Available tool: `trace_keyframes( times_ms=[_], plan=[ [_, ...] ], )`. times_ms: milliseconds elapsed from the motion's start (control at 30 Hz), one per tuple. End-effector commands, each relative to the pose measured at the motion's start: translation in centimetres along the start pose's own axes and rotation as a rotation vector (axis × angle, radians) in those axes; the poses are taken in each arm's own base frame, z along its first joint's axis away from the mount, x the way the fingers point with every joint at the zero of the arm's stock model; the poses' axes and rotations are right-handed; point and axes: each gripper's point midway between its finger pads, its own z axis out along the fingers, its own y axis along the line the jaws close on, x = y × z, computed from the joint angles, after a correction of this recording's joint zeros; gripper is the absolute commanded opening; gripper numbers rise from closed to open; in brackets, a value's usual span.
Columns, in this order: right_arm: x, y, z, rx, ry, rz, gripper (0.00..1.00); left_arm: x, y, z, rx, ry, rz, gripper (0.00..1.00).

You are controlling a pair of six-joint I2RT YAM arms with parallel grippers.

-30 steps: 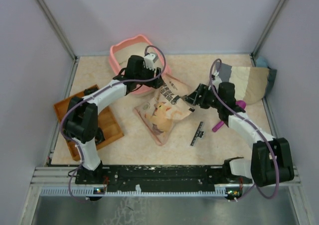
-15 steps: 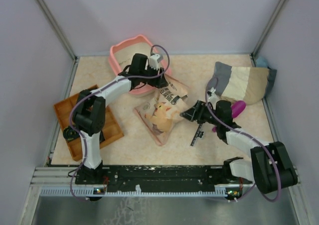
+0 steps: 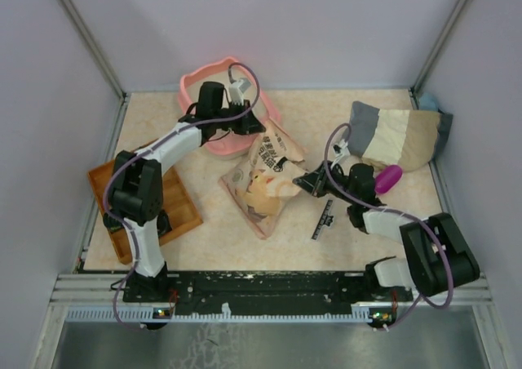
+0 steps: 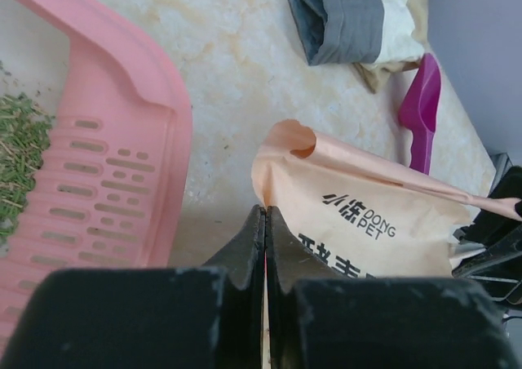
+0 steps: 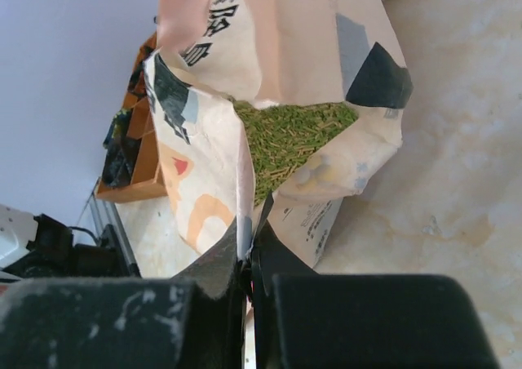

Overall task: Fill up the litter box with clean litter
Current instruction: Close the cat litter bag at the center of the board.

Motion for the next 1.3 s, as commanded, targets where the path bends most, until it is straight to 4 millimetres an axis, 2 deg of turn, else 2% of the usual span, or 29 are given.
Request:
trace_keyframes(
  times_ms=[0,67,167,233,300,367,400,467,500,567,633,700,767,833,900,1100,1267],
  plan=[
    [-8.9,8.4,-1.7,-0.181,-0.228,-0.347,0.0,-9.8,-5.7,-4.6,0.065,-0.235,0.143,0.0],
    [-10.4,10.3,-3.0,-0.14,-0.222,-0.43,0.0,-11.9,-7.4,-5.9,0.081,-0.283,0.177,0.0],
    [-13.0,14.5,-5.4,-0.179,-0.283,-0.579,0.0,-14.9,-10.6,-8.5,0.124,-0.366,0.223,0.0],
    [-13.0,16.0,-5.9,-0.225,-0.263,-0.641,0.0,-15.9,-11.7,-10.1,0.113,-0.412,0.253,0.0],
    [-11.3,16.0,-5.5,-0.269,-0.186,-0.644,0.0,-15.7,-11.5,-11.2,0.063,-0.431,0.271,0.0],
    [-8.0,15.8,-4.9,-0.343,-0.077,-0.631,0.0,-14.4,-10.7,-12.0,0.004,-0.421,0.29,0.01],
    [-6.4,15.9,-4.8,-0.371,-0.036,-0.62,0.0,-13.3,-10.3,-12.3,-0.02,-0.401,0.297,0.09],
    [-3.8,15.9,-4.8,-0.392,0.035,-0.623,0.0,-11.1,-9.7,-13.2,-0.065,-0.359,0.3,0.35],
    [-2.8,15.6,-4.8,-0.38,0.07,-0.633,0.0,-9.7,-9.3,-13.6,-0.087,-0.33,0.296,0.44],
    [-1.6,14.6,-5.1,-0.342,0.117,-0.636,0.0,-6.2,-8.8,-14.0,-0.112,-0.249,0.292,0.48],
    [-0.8,13.2,-5.2,-0.289,0.146,-0.632,0.0,-3.1,-10.3,-14.4,-0.063,-0.186,0.368,0.49],
    [0.0,12.4,-5.5,-0.265,0.167,-0.621,0.0,0.3,-11.8,-14.6,0.005,-0.134,0.515,0.53],
    [0.2,11.9,-5.6,-0.247,0.157,-0.604,0.0,3.1,-13.7,-15.1,0.112,-0.105,0.692,0.55],
    [0.1,11.7,-5.6,-0.232,0.138,-0.593,0.0,5.2,-15.6,-15.8,0.232,-0.095,0.818,0.55],
    [0.1,11.6,-5.5,-0.227,0.136,-0.588,0.0,6.2,-17.2,-16.7,0.31,-0.117,0.921,0.57],
    [-0.2,11.7,-5.6,-0.218,0.126,-0.586,0.0,6.9,-18.9,-17.0,0.365,-0.084,1.121,0.63],
    [0.0,11.3,-6.1,-0.196,0.124,-0.595,0.0,8.5,-20.3,-17.4,0.481,0.015,1.164,0.68]
  ],
)
